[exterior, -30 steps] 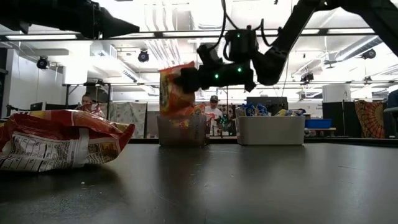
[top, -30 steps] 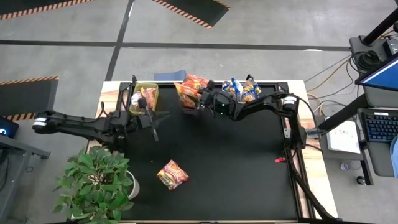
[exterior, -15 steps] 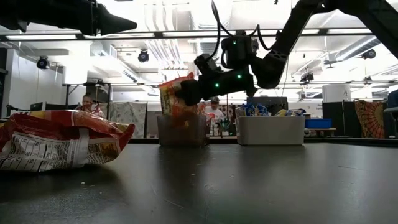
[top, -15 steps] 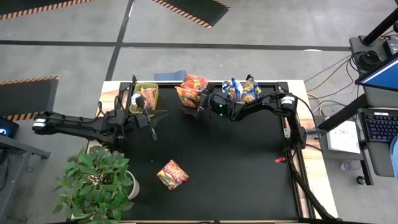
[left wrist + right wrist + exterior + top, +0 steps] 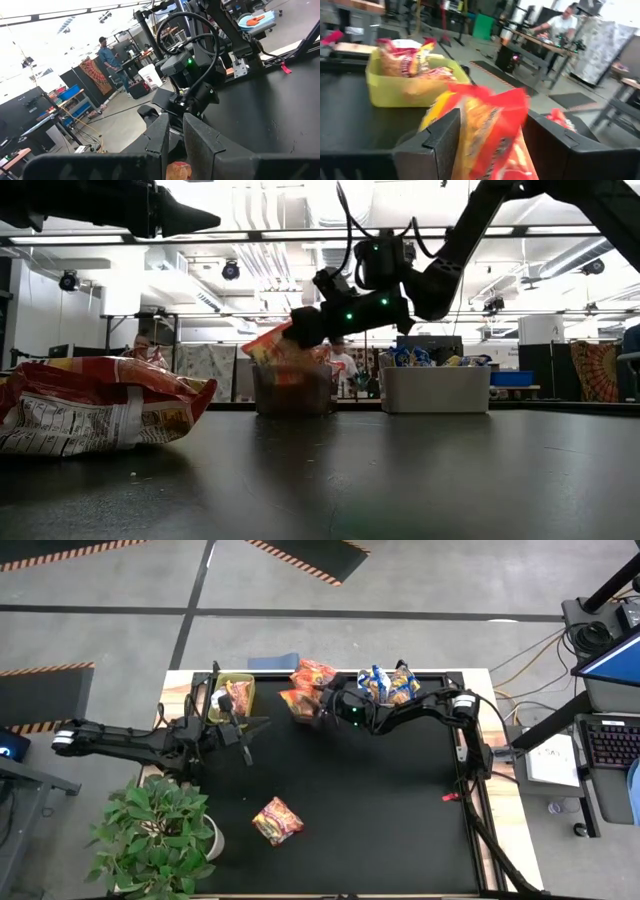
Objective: Sort Maruchan noodles
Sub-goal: Put the orange noodle pack into the black bin
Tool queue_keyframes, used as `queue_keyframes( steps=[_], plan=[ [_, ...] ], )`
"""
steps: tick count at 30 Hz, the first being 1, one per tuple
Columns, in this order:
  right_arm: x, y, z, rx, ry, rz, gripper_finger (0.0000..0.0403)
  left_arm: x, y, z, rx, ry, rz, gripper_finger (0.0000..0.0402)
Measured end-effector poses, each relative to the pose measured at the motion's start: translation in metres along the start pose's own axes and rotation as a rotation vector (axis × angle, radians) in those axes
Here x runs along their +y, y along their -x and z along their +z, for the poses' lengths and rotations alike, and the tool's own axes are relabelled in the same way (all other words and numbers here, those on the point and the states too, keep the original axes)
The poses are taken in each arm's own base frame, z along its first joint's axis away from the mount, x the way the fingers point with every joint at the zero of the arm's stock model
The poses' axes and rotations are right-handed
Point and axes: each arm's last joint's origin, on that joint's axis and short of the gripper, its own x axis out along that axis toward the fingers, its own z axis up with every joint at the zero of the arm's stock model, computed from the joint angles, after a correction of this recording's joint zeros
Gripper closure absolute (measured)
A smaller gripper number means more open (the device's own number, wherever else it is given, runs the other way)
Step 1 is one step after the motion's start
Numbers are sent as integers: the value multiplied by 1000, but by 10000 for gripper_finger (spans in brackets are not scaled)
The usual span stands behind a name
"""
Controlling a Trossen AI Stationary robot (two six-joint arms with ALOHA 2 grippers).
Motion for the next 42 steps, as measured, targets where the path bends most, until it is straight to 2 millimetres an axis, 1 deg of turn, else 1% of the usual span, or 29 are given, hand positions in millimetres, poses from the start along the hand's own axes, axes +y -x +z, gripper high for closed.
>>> queue_keyframes(
  steps=[3, 6, 14, 17, 19, 22, 25, 27, 32, 34, 38, 42],
  plan=[
    [-3, 1, 4, 28, -10, -42, 205, 0, 0, 0, 0, 0, 0, 362],
    [-5, 4, 7, 66, -3, -43, 204, 0, 0, 0, 0, 0, 0, 362],
    [-17, 16, 37, 96, -53, -37, 204, 0, -1, 0, 4, -2, -2, 362],
    [-21, 20, 47, 91, -76, -39, 210, 0, -1, 0, 3, -1, -1, 362],
    [-23, 21, 54, 101, -73, -35, 220, 0, -1, 0, 1, 0, 2, 362],
    [-25, 16, 65, 100, -76, -5, 247, 0, -1, 0, -1, 2, 5, 362],
    [-25, 6, 77, 85, -85, 32, 282, 1, -1, 0, -5, 2, 9, 362],
    [-24, -2, 81, 99, -78, 44, 307, 1, -1, 0, -5, 2, 10, 362],
    [-21, -21, 85, 168, -47, 66, 367, 1, -1, 0, -6, 2, 12, 362],
    [-21, -26, 81, 212, -37, 74, 385, 2, -1, 0, -5, 2, 14, 362],
    [-19, -29, 71, 283, -19, 90, 393, 1, -2, 0, -1, 0, 13, 362],
    [-17, -27, 64, 353, -4, 103, 394, 1, -2, -1, 2, -2, 11, 362]
  ],
)
